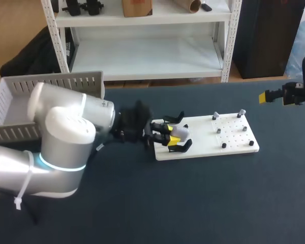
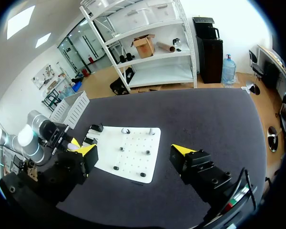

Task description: Pick up each earbud case from the left stands, insert the matching earbuds, close the lid, and place the case in the box.

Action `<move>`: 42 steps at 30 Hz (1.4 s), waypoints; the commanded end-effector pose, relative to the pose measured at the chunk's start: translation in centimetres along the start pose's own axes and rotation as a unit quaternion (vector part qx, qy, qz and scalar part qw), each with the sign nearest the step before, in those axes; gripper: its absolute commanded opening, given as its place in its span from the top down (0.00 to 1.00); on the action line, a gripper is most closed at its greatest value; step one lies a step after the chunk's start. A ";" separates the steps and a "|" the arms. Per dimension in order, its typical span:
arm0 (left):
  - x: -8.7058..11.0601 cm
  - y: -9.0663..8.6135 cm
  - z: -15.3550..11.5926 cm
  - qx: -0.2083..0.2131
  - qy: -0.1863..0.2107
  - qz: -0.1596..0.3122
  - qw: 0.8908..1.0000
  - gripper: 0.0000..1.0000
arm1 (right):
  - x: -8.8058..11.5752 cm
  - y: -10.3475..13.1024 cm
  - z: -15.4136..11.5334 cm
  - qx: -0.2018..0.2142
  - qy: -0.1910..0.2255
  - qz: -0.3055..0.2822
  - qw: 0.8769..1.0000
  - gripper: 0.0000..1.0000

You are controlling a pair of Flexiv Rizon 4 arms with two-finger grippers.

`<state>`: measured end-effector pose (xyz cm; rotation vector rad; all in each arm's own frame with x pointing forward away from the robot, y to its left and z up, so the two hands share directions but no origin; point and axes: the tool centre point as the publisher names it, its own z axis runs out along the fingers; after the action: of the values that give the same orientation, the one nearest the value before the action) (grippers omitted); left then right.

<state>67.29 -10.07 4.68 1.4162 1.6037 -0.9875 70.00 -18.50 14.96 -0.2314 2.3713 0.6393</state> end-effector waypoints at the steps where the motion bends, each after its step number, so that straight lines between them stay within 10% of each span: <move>1: -2.1 -0.6 -2.3 -0.014 -0.015 0.019 1.000 1.00 | 0.0 0.0 0.0 0.000 0.001 0.000 1.000 0.00; 17: -9.8 3.3 -1.9 -0.012 -0.011 0.090 0.996 1.00 | 1.8 9.4 4.8 0.000 0.048 -0.048 0.998 0.00; 42: -10.5 3.1 0.5 0.018 -0.020 0.105 0.994 1.00 | 1.1 13.9 6.0 -0.031 0.056 -0.077 0.995 0.00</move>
<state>71.55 -14.62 13.79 1.5449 1.3835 -0.9210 67.67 -3.86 15.67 -0.4849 2.4083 0.6472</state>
